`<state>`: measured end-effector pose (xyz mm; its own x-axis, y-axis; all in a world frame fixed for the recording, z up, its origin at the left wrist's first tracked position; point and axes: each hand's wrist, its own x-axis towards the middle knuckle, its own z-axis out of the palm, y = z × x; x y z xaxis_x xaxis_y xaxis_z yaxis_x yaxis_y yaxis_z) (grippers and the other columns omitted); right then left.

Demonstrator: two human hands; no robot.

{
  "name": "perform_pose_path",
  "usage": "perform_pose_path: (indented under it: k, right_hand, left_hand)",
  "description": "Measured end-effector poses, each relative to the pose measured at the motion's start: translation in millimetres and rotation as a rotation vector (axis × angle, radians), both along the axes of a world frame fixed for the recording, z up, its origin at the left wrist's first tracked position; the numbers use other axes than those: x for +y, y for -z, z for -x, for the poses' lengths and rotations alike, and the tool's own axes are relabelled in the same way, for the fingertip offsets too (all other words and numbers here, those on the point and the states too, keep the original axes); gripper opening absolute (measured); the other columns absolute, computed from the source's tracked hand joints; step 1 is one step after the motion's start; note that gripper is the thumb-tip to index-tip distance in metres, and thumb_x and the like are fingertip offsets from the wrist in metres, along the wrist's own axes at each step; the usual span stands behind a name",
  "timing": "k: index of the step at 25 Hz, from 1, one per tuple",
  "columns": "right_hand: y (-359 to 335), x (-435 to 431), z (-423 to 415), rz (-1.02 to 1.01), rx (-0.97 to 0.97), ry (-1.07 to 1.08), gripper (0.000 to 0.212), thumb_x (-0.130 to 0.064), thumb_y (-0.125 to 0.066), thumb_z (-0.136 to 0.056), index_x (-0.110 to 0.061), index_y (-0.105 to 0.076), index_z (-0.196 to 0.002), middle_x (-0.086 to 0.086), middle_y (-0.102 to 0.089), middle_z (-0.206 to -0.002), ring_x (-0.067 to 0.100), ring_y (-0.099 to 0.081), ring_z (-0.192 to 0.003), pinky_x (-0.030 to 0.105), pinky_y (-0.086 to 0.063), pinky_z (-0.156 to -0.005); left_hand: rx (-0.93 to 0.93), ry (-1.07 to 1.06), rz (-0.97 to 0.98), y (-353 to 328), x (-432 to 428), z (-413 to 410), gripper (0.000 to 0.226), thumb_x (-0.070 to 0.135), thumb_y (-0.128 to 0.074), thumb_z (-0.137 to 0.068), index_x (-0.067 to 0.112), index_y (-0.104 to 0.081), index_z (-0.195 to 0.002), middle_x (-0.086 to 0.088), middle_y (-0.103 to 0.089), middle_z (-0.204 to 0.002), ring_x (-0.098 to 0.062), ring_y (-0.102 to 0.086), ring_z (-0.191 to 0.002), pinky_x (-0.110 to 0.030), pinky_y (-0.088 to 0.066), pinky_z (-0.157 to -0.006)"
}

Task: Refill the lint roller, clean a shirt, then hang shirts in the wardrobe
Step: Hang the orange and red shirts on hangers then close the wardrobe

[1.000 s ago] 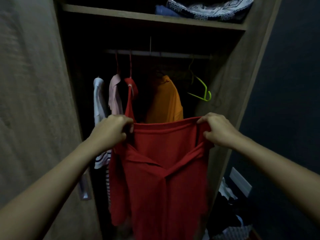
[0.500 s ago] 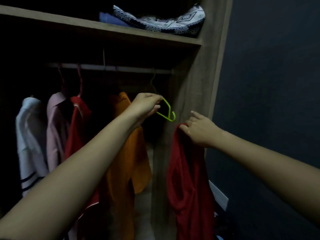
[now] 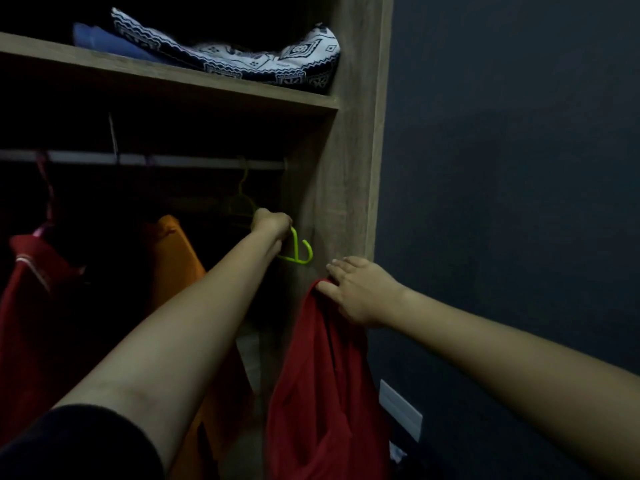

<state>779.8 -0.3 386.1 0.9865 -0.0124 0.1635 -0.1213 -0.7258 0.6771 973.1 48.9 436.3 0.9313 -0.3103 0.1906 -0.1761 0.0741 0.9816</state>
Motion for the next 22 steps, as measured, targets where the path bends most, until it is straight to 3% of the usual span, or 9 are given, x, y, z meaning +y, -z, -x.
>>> perform_pose_path:
  k: [2, 4, 9, 12, 13, 15, 18, 20, 22]
  right_hand:
    - [1.6, -1.5, -1.5, -0.004, 0.000, -0.003, 0.050, -0.027, -0.023, -0.098, -0.015, -0.017, -0.147, 0.024, -0.021, -0.152, 0.033, -0.020, -0.142, 0.040, -0.013, -0.116]
    - [0.4, -0.8, -2.5, -0.023, -0.005, -0.002, 0.051, -0.027, -0.025, -0.098, -0.015, -0.017, -0.147, 0.023, -0.021, -0.153, 0.032, -0.019, -0.143, 0.040, -0.012, -0.116]
    - [-1.1, 1.5, -1.2, -0.100, -0.022, -0.022, 0.052, -0.024, -0.031, -0.095, -0.011, -0.024, -0.145, 0.017, -0.024, -0.153, 0.028, -0.022, -0.142, 0.037, -0.014, -0.116]
    - [-5.5, 6.8, 2.5, -0.169, -0.036, -0.058, 0.055, -0.023, -0.043, -0.089, -0.007, -0.032, -0.140, 0.016, -0.035, -0.147, 0.028, -0.035, -0.135, 0.036, -0.022, -0.113]
    - [-7.3, 8.9, 3.9, -0.194, -0.027, -0.049, 0.056, -0.022, -0.048, -0.086, -0.007, -0.035, -0.139, 0.016, -0.039, -0.144, 0.029, -0.038, -0.131, 0.037, -0.024, -0.112]
    - [-8.4, 13.5, 4.4, -0.295, -0.016, -0.023, 0.053, -0.019, -0.053, -0.082, -0.008, -0.043, -0.133, 0.014, -0.046, -0.137, 0.028, -0.044, -0.126, 0.037, -0.029, -0.110]
    - [-5.4, 22.7, 2.0, -0.664, -0.027, 0.017, 0.047, -0.007, -0.055, -0.078, -0.008, -0.052, -0.125, 0.013, -0.052, -0.129, 0.029, -0.050, -0.118, 0.039, -0.040, -0.102]
    - [0.7, 39.3, -0.4, -0.792, -0.041, 0.015, 0.046, -0.001, -0.054, -0.075, -0.004, -0.055, -0.122, 0.018, -0.052, -0.128, 0.032, -0.051, -0.118, 0.039, -0.042, -0.100]
    - [7.6, 57.5, -2.2, -0.822, -0.082, -0.004, 0.047, 0.001, -0.055, -0.074, -0.002, -0.055, -0.121, 0.021, -0.051, -0.128, 0.034, -0.049, -0.120, 0.037, -0.040, -0.102]
  left_hand:
    - [0.044, 0.067, 0.063, -9.7, 2.2, -0.8, 0.026, -0.009, -0.058, -0.079, 0.001, -0.053, -0.102, -0.017, -0.059, -0.088, -0.019, -0.057, -0.069, -0.020, -0.051, -0.043]
    - [0.053, 0.101, 0.101, -19.5, 9.3, 4.6, 0.027, -0.010, -0.056, -0.081, 0.002, -0.052, -0.104, -0.009, -0.056, -0.077, -0.011, -0.055, -0.066, -0.012, -0.045, -0.035]
    - [0.051, 0.165, 0.194, -32.4, 54.3, 60.5, 0.021, -0.012, -0.050, -0.085, 0.007, -0.047, -0.079, -0.006, -0.054, -0.077, -0.009, -0.058, -0.068, -0.020, -0.053, -0.051]
    - [0.070, 0.265, 0.229, -12.2, 112.2, 118.3, 0.031, -0.017, -0.040, -0.087, 0.008, -0.044, -0.104, -0.008, -0.049, -0.096, -0.013, -0.058, -0.078, -0.029, -0.050, -0.066]
    - [0.073, 0.260, 0.197, 2.4, 135.9, 129.8, 0.042, -0.017, -0.038, -0.088, 0.010, -0.041, -0.120, -0.007, -0.049, -0.097, -0.012, -0.058, -0.077, -0.028, -0.049, -0.062]
    - [0.026, 0.162, 0.083, 33.4, 190.8, 141.0, 0.046, -0.013, -0.036, -0.089, 0.013, -0.043, -0.127, -0.004, -0.048, -0.080, -0.003, -0.054, -0.056, -0.018, -0.043, -0.043]
    - [-0.002, -0.025, -0.060, 57.7, 267.9, 135.3, 0.042, -0.009, -0.034, -0.089, 0.011, -0.051, -0.122, -0.003, -0.040, -0.067, -0.001, -0.043, -0.034, -0.010, -0.030, -0.033]
    - [-0.075, -0.165, -0.190, 67.1, 319.3, 134.9, 0.023, 0.009, -0.041, -0.095, 0.016, -0.062, -0.101, -0.005, -0.040, -0.067, -0.011, -0.040, -0.045, -0.016, -0.027, -0.042]
    - [-0.204, -0.224, -0.252, 82.6, 367.3, 142.1, 0.021, 0.022, -0.050, -0.094, 0.020, -0.065, -0.079, -0.010, -0.043, -0.068, -0.009, -0.035, -0.052, -0.017, -0.026, -0.042]
